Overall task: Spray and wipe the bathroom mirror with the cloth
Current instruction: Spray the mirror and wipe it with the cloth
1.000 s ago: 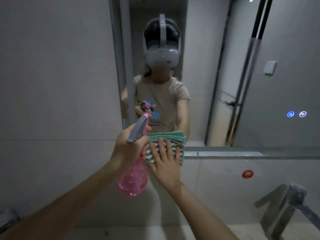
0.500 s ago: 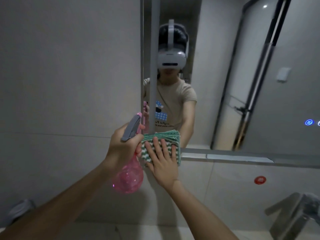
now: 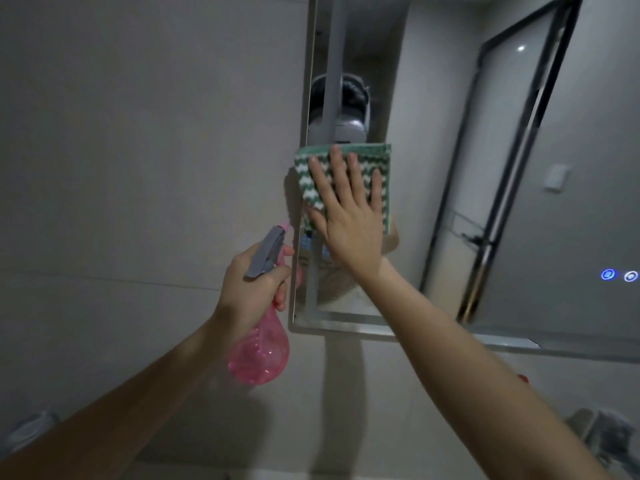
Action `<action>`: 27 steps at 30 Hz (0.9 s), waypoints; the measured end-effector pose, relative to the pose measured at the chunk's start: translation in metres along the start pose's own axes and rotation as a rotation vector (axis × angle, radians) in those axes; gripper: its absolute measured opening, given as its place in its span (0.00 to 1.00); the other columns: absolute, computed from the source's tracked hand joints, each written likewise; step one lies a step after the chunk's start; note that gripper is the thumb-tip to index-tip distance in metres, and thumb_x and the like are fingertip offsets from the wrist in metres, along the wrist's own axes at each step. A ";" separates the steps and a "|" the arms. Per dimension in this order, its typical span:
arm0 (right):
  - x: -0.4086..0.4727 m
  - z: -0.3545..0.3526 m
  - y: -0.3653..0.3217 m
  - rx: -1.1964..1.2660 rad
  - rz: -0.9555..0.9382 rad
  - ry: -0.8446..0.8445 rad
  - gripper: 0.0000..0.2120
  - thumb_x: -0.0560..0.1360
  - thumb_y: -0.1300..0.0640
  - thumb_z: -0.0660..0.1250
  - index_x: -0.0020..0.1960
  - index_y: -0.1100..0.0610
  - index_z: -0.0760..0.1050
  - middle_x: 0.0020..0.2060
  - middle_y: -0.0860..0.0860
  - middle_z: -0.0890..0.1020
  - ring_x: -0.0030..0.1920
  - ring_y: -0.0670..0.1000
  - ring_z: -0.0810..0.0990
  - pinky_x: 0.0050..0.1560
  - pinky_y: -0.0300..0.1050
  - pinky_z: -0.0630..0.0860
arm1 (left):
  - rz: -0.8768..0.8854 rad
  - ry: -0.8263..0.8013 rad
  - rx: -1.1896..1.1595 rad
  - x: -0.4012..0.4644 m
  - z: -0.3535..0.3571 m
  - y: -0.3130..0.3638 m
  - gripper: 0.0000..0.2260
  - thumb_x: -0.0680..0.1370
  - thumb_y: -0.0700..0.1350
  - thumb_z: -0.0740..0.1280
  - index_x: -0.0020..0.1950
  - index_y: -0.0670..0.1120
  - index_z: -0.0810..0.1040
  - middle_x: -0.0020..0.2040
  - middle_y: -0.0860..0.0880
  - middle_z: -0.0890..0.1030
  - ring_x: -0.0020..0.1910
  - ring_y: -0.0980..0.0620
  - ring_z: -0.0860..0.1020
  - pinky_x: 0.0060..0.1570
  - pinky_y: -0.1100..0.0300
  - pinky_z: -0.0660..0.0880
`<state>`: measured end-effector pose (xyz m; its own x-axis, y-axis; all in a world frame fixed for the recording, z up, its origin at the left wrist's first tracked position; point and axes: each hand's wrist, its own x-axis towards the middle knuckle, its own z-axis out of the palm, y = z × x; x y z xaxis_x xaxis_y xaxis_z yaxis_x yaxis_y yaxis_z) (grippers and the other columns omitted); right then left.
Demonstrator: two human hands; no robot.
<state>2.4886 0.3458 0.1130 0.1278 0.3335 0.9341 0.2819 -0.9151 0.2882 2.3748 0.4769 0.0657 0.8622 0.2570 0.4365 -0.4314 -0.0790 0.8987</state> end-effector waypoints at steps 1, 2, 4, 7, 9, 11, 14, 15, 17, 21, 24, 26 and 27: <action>0.013 -0.003 0.004 -0.007 0.004 0.014 0.27 0.80 0.40 0.51 0.76 0.49 0.58 0.74 0.54 0.62 0.75 0.55 0.57 0.73 0.56 0.45 | 0.003 0.001 -0.006 0.002 0.000 0.003 0.11 0.73 0.29 0.61 0.49 0.40 0.77 0.20 0.50 0.69 0.20 0.49 0.66 0.26 0.58 0.67; 0.027 -0.006 0.008 -0.010 0.015 0.031 0.27 0.80 0.40 0.51 0.75 0.49 0.59 0.74 0.54 0.62 0.74 0.55 0.59 0.73 0.56 0.45 | 0.006 0.000 -0.009 0.004 0.001 0.006 0.11 0.73 0.29 0.61 0.49 0.40 0.77 0.20 0.50 0.69 0.20 0.50 0.66 0.26 0.58 0.67; 0.055 -0.012 0.017 -0.015 0.041 0.056 0.27 0.80 0.39 0.50 0.75 0.50 0.60 0.74 0.54 0.63 0.74 0.56 0.60 0.73 0.55 0.45 | 0.014 -0.008 -0.014 0.007 0.003 0.014 0.11 0.74 0.29 0.60 0.51 0.40 0.77 0.19 0.50 0.70 0.21 0.50 0.66 0.26 0.58 0.67; 0.087 -0.020 0.029 -0.027 0.063 0.050 0.28 0.80 0.39 0.46 0.76 0.50 0.58 0.75 0.54 0.61 0.75 0.56 0.59 0.73 0.54 0.41 | 0.034 -0.032 -0.026 0.010 0.006 0.026 0.11 0.74 0.29 0.60 0.50 0.41 0.76 0.19 0.50 0.71 0.21 0.51 0.67 0.25 0.59 0.67; 0.094 -0.021 0.032 -0.034 0.071 0.042 0.28 0.80 0.39 0.45 0.76 0.50 0.58 0.75 0.54 0.61 0.75 0.56 0.59 0.73 0.56 0.43 | 0.048 -0.043 -0.026 0.012 0.008 0.032 0.10 0.74 0.30 0.60 0.49 0.42 0.76 0.19 0.51 0.70 0.20 0.52 0.67 0.25 0.59 0.68; 0.093 -0.021 0.030 -0.042 0.082 0.059 0.28 0.80 0.38 0.44 0.75 0.50 0.60 0.74 0.54 0.63 0.74 0.56 0.60 0.73 0.57 0.47 | 0.051 -0.049 -0.037 0.014 0.010 0.035 0.09 0.74 0.29 0.60 0.50 0.39 0.76 0.19 0.52 0.69 0.20 0.52 0.67 0.25 0.59 0.67; 0.089 -0.024 0.030 -0.024 0.078 0.034 0.29 0.79 0.38 0.43 0.75 0.50 0.59 0.74 0.54 0.62 0.74 0.56 0.59 0.73 0.57 0.49 | 0.051 -0.067 -0.038 0.014 0.015 0.037 0.09 0.74 0.28 0.60 0.49 0.37 0.75 0.19 0.52 0.68 0.20 0.52 0.67 0.23 0.60 0.67; 0.087 -0.025 0.032 -0.016 0.066 0.005 0.30 0.79 0.38 0.42 0.76 0.50 0.58 0.75 0.54 0.60 0.75 0.56 0.58 0.73 0.57 0.48 | 0.054 -0.074 -0.029 0.012 0.016 0.037 0.09 0.74 0.28 0.60 0.49 0.37 0.75 0.19 0.52 0.68 0.20 0.52 0.66 0.23 0.60 0.67; 0.080 -0.028 0.040 -0.010 0.023 -0.044 0.30 0.79 0.37 0.42 0.77 0.49 0.54 0.76 0.54 0.57 0.76 0.55 0.55 0.73 0.57 0.45 | 0.054 -0.088 -0.007 0.011 0.018 0.036 0.09 0.73 0.29 0.60 0.49 0.38 0.76 0.19 0.51 0.69 0.21 0.51 0.67 0.24 0.59 0.68; 0.067 -0.029 0.064 -0.041 0.028 -0.055 0.29 0.80 0.37 0.44 0.77 0.48 0.52 0.76 0.53 0.56 0.76 0.55 0.54 0.73 0.56 0.45 | 0.051 -0.096 0.034 0.013 0.023 0.037 0.09 0.74 0.31 0.61 0.51 0.40 0.77 0.21 0.51 0.70 0.21 0.50 0.68 0.25 0.58 0.69; 0.062 -0.033 0.093 -0.033 0.163 -0.080 0.30 0.79 0.36 0.43 0.77 0.47 0.48 0.77 0.53 0.52 0.77 0.54 0.49 0.73 0.56 0.42 | 0.087 -0.102 0.050 0.018 0.034 0.046 0.09 0.73 0.31 0.62 0.49 0.40 0.77 0.21 0.50 0.71 0.21 0.50 0.69 0.26 0.59 0.69; 0.058 -0.038 0.112 -0.016 0.222 -0.104 0.30 0.79 0.36 0.43 0.77 0.47 0.46 0.77 0.53 0.50 0.77 0.54 0.47 0.74 0.55 0.40 | 0.110 -0.107 0.030 0.022 0.044 0.056 0.09 0.73 0.31 0.62 0.49 0.39 0.77 0.20 0.50 0.71 0.20 0.51 0.69 0.25 0.60 0.69; 0.056 -0.041 0.121 -0.006 0.246 -0.108 0.30 0.79 0.36 0.44 0.78 0.47 0.46 0.77 0.53 0.49 0.77 0.54 0.46 0.74 0.56 0.40 | 0.120 -0.112 0.023 0.024 0.050 0.061 0.09 0.73 0.30 0.62 0.49 0.38 0.77 0.19 0.50 0.71 0.19 0.50 0.69 0.24 0.60 0.69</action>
<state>2.4911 0.2448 0.2090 0.2924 0.1226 0.9484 0.2238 -0.9730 0.0568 2.3823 0.4301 0.1330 0.8296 0.1357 0.5416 -0.5279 -0.1253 0.8400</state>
